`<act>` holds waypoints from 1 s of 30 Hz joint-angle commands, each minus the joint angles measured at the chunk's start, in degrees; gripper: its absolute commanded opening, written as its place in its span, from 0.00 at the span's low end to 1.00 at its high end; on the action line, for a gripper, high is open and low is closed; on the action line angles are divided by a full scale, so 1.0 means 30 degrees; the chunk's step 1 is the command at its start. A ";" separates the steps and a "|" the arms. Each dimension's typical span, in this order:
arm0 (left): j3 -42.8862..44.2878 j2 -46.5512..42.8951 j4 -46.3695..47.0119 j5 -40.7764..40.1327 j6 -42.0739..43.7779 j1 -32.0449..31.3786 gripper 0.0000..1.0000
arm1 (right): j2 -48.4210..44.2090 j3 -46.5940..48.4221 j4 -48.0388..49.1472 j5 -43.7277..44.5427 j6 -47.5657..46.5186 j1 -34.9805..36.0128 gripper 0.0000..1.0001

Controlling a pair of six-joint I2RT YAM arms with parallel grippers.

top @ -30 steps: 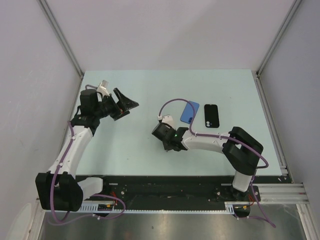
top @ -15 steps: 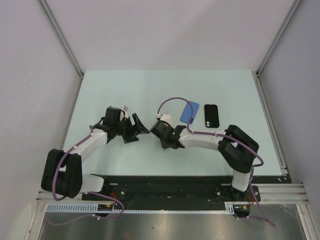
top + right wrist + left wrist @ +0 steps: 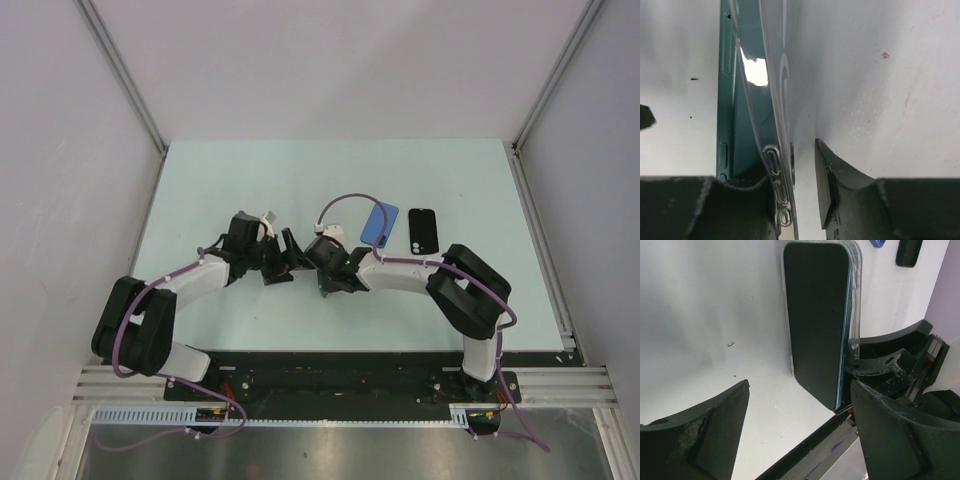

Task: Take the phone out of the phone case
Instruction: Remove the phone case from the phone.

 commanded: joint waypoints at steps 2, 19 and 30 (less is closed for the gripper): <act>0.0600 0.0213 0.1019 0.0121 -0.0057 -0.0894 0.86 | 0.3185 -0.0997 0.3067 -0.2893 0.0944 0.0008 0.37; 0.0981 0.0185 0.0757 -0.1081 0.0119 -0.0895 0.75 | 0.2368 -0.1115 0.2544 -0.2225 0.0651 0.0389 0.00; -0.0336 0.0096 0.2865 0.2317 -0.1521 -0.0455 0.78 | -0.1296 -0.1876 -0.1998 0.0385 -0.0579 0.0622 0.00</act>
